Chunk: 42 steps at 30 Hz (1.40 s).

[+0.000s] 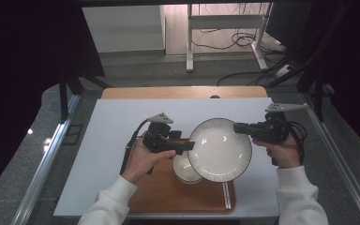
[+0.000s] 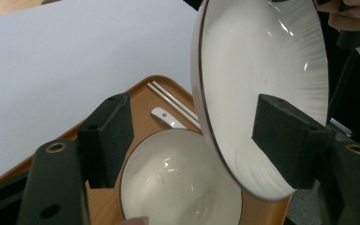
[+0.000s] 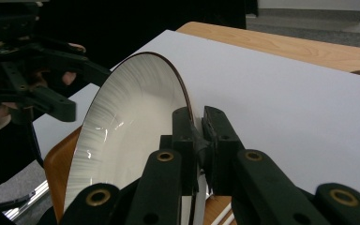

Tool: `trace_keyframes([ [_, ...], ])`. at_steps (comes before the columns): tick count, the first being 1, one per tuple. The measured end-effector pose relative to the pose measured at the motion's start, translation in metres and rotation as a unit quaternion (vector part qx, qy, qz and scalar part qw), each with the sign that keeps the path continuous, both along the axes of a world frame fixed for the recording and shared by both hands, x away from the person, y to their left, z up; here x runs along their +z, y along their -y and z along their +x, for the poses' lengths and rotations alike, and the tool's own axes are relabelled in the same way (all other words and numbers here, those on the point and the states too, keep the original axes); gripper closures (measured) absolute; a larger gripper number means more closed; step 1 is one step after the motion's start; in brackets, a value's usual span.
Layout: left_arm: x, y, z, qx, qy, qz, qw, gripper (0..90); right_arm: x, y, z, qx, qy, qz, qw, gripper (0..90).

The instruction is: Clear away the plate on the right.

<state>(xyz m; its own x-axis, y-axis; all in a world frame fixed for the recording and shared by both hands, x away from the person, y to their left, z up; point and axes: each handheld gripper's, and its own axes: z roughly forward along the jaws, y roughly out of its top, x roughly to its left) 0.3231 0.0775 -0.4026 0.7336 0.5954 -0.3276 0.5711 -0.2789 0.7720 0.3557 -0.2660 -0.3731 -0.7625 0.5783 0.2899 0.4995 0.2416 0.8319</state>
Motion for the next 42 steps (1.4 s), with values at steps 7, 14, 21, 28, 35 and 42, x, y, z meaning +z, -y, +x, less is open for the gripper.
trace_keyframes([
  [7, -0.008, 0.008, 0.011, -0.021, -0.034, -0.022, 0.9989, 46.2, 0.002, -0.008, -0.003, 0.010, 0.008, -0.004, 0.9999, 84.1],
  [14, -0.011, 0.010, 0.017, -0.041, -0.063, -0.039, 0.9964, 75.3, 0.005, -0.013, -0.005, 0.020, 0.016, -0.007, 0.9996, 84.0],
  [21, -0.008, 0.000, 0.021, -0.052, -0.084, -0.061, 0.9933, 81.7, 0.004, -0.013, -0.005, 0.031, 0.016, 0.003, 0.9994, 83.4],
  [28, -0.003, -0.005, 0.022, -0.046, -0.085, -0.052, 0.9939, 82.0, 0.002, -0.020, -0.004, 0.035, 0.009, -0.008, 0.9993, 83.5],
  [35, 0.005, -0.013, 0.025, -0.038, -0.081, -0.050, 0.9948, 81.9, 0.000, -0.024, -0.004, 0.035, 0.006, -0.004, 0.9993, 74.6],
  [42, 0.013, -0.029, 0.026, -0.026, -0.070, -0.054, 0.9957, 82.0, 0.006, -0.025, -0.010, 0.038, 0.045, -0.006, 0.9982, 48.3],
])
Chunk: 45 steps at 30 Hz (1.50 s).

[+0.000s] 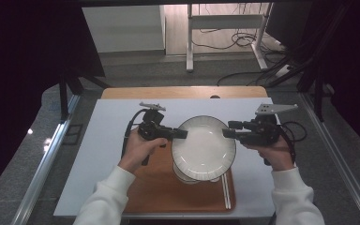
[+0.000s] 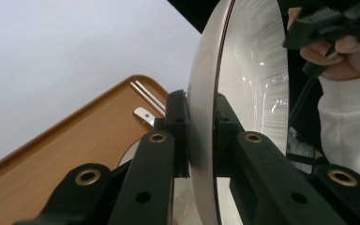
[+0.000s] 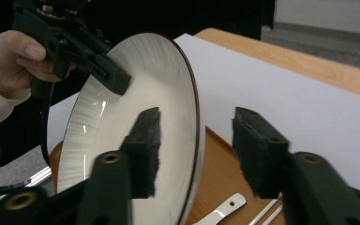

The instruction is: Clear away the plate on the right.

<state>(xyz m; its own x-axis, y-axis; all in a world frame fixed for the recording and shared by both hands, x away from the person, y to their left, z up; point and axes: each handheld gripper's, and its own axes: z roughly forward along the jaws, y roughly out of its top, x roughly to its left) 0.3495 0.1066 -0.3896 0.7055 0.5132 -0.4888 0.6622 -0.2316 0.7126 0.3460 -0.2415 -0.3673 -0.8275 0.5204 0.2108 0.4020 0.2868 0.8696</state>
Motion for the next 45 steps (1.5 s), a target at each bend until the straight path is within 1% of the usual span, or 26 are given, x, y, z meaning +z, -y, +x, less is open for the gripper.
trace_keyframes([
  [2, 0.002, -0.006, 0.001, 0.007, 0.002, -0.003, 1.0000, 82.0, 0.003, 0.002, -0.002, -0.008, 0.006, 0.002, 0.9999, 43.8],
  [4, 0.004, -0.013, 0.002, 0.016, 0.005, -0.003, 0.9999, 82.0, 0.005, 0.004, -0.003, -0.011, 0.008, 0.003, 0.9999, 40.9],
  [5, 0.004, -0.013, 0.002, 0.016, 0.005, -0.003, 0.9999, 82.0, 0.005, 0.004, -0.003, -0.011, 0.008, 0.003, 0.9999, 40.9],
  [6, 0.005, -0.020, 0.002, 0.024, 0.006, -0.002, 0.9997, 82.0, 0.006, 0.006, -0.005, -0.013, 0.010, 0.002, 0.9999, 38.5],
  [9, 0.007, -0.032, 0.000, 0.033, 0.012, -0.005, 0.9994, 82.0, 0.006, 0.008, -0.006, -0.015, 0.012, -0.002, 0.9998, 36.5],
  [10, 0.007, -0.032, 0.000, 0.033, 0.012, -0.005, 0.9994, 81.9, 0.007, 0.009, -0.007, -0.016, 0.012, -0.006, 0.9998, 36.1],
  [11, 0.009, -0.040, -0.003, 0.040, 0.021, -0.004, 0.9989, 81.9, 0.006, 0.010, -0.007, -0.015, 0.014, -0.010, 0.9998, 35.9],
  [13, 0.011, -0.047, -0.006, 0.048, 0.023, -0.006, 0.9986, 81.9, 0.006, 0.011, -0.009, -0.014, 0.017, -0.019, 0.9996, 35.2],
  [15, 0.012, -0.056, -0.007, 0.053, 0.023, -0.010, 0.9983, 81.9, 0.005, 0.012, -0.009, -0.017, 0.016, -0.026, 0.9994, 34.5],
  [17, 0.013, -0.064, -0.010, 0.060, 0.024, -0.008, 0.9979, 81.9, 0.005, 0.014, -0.009, -0.021, 0.015, -0.027, 0.9993, 34.4],
  [18, 0.013, -0.064, -0.010, 0.060, 0.024, -0.008, 0.9979, 81.9, 0.005, 0.016, -0.008, -0.020, 0.012, -0.025, 0.9994, 34.4],
  [19, 0.014, -0.068, -0.011, 0.063, 0.024, -0.007, 0.9977, 81.9, 0.004, 0.017, -0.008, -0.019, 0.008, -0.023, 0.9995, 34.4],
  [20, 0.014, -0.077, -0.014, 0.069, 0.027, -0.003, 0.9972, 81.9, 0.004, 0.018, -0.008, -0.017, 0.005, -0.025, 0.9995, 34.4],
  [23, 0.015, -0.088, -0.019, 0.080, 0.033, 0.004, 0.9962, 81.9, 0.003, 0.022, -0.007, -0.012, -0.002, -0.031, 0.9995, 34.4],
  [24, 0.014, -0.092, -0.020, 0.084, 0.032, 0.005, 0.9959, 81.9, 0.003, 0.022, -0.007, -0.011, -0.002, -0.033, 0.9994, 34.2],
  [25, 0.014, -0.092, -0.020, 0.084, 0.032, 0.005, 0.9959, 81.9, 0.003, 0.022, -0.007, -0.011, -0.002, -0.033, 0.9994, 34.2],
  [26, 0.014, -0.096, -0.021, 0.087, 0.031, 0.006, 0.9958, 81.9, 0.001, 0.024, -0.006, -0.012, -0.004, -0.036, 0.9993, 33.8],
  [27, 0.013, -0.103, -0.022, 0.094, 0.029, 0.005, 0.9952, 81.9, 0.001, 0.024, -0.006, -0.014, -0.004, -0.038, 0.9992, 33.5],
  [31, 0.009, -0.117, -0.026, 0.109, 0.023, 0.000, 0.9938, 81.9, -0.001, 0.025, -0.006, -0.019, -0.004, -0.046, 0.9988, 33.0],
  [36, 0.005, -0.132, -0.028, 0.124, 0.019, -0.004, 0.9921, 81.9, -0.004, 0.024, -0.005, -0.024, -0.005, -0.064, 0.9976, 32.7],
  [42, 0.002, -0.146, -0.034, 0.137, 0.016, -0.007, 0.9904, 81.7, -0.007, 0.025, -0.004, -0.030, -0.006, -0.067, 0.9973, 31.5],
  [45, 0.000, -0.153, -0.037, 0.144, 0.015, -0.008, 0.9895, 81.7, -0.008, 0.026, -0.004, -0.029, -0.005, -0.070, 0.9971, 31.1],
])
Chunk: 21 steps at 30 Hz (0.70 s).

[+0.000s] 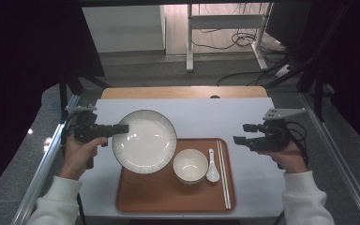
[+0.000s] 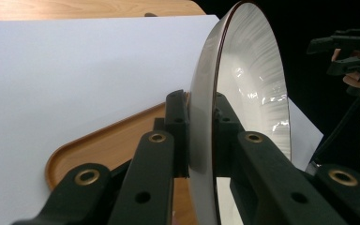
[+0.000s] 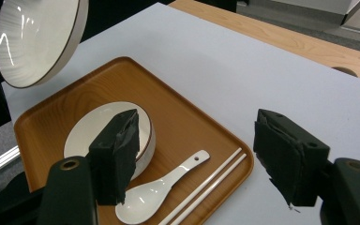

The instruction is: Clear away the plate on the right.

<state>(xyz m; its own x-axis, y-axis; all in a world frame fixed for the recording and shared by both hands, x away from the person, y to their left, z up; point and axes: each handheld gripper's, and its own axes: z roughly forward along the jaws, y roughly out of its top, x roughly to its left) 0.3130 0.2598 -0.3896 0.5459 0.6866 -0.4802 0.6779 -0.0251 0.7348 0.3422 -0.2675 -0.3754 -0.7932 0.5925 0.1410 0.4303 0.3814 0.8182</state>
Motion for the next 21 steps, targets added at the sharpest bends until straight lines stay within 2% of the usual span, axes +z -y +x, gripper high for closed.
trace_keyframes([
  [3, -0.003, -0.004, -0.002, 0.003, -0.002, -0.001, 1.0000, 81.7, -0.001, 0.000, 0.000, -0.003, 0.000, -0.005, 1.0000, 30.4],
  [9, -0.018, -0.015, -0.007, 0.010, -0.012, 0.000, 0.9999, 81.3, -0.003, -0.001, 0.001, -0.001, -0.001, -0.014, 0.9999, 29.8],
  [21, -0.050, -0.023, -0.011, 0.013, -0.039, 0.007, 0.9991, 80.9, -0.008, -0.006, 0.001, 0.008, -0.006, -0.039, 0.9992, 29.5],
])
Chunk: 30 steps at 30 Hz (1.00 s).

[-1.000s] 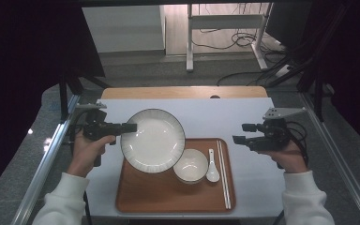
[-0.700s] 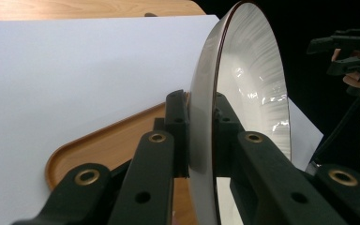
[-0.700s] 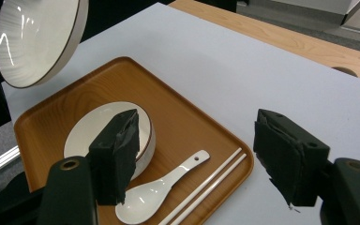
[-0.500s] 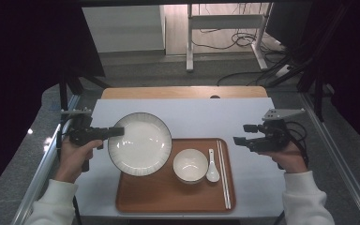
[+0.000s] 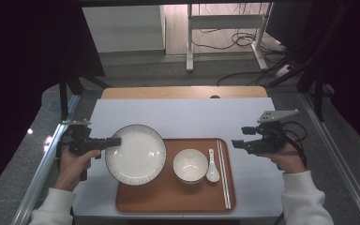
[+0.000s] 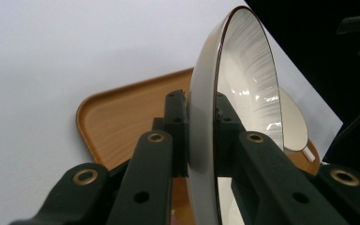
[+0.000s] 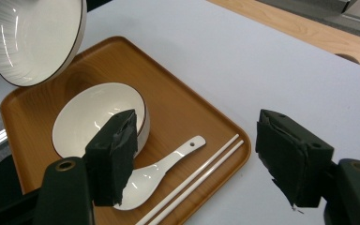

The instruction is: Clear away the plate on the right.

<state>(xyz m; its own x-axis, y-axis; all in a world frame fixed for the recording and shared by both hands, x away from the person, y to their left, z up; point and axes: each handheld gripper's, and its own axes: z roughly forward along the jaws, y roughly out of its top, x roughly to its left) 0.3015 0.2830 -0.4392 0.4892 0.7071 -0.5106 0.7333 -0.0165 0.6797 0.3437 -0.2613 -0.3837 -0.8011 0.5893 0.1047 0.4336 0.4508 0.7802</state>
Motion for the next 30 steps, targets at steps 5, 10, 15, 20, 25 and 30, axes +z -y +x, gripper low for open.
trace_keyframes([
  [5, -0.013, 0.000, 0.000, -0.005, -0.013, 0.007, 0.9999, 80.7, -0.002, -0.002, 0.000, 0.003, -0.004, -0.009, 0.9999, 29.4],
  [10, -0.024, 0.000, -0.001, -0.010, -0.022, 0.010, 0.9997, 80.4, -0.003, -0.002, 0.001, 0.003, -0.007, -0.014, 0.9999, 29.3],
  [15, -0.031, 0.002, 0.001, -0.015, -0.029, 0.015, 0.9994, 80.2, -0.004, -0.003, 0.001, 0.004, -0.008, -0.015, 0.9998, 29.3],
  [20, -0.036, 0.005, 0.003, -0.018, -0.035, 0.014, 0.9991, 80.2, -0.005, -0.004, 0.002, 0.005, -0.012, -0.022, 0.9997, 29.2],
  [25, -0.044, 0.013, 0.007, -0.030, -0.044, 0.023, 0.9983, 80.0, -0.007, -0.005, 0.002, 0.008, -0.018, -0.028, 0.9994, 28.9],
  [30, -0.050, 0.019, 0.011, -0.041, -0.052, 0.026, 0.9975, 80.1, -0.009, -0.007, 0.002, 0.008, -0.020, -0.037, 0.9991, 28.9],
])
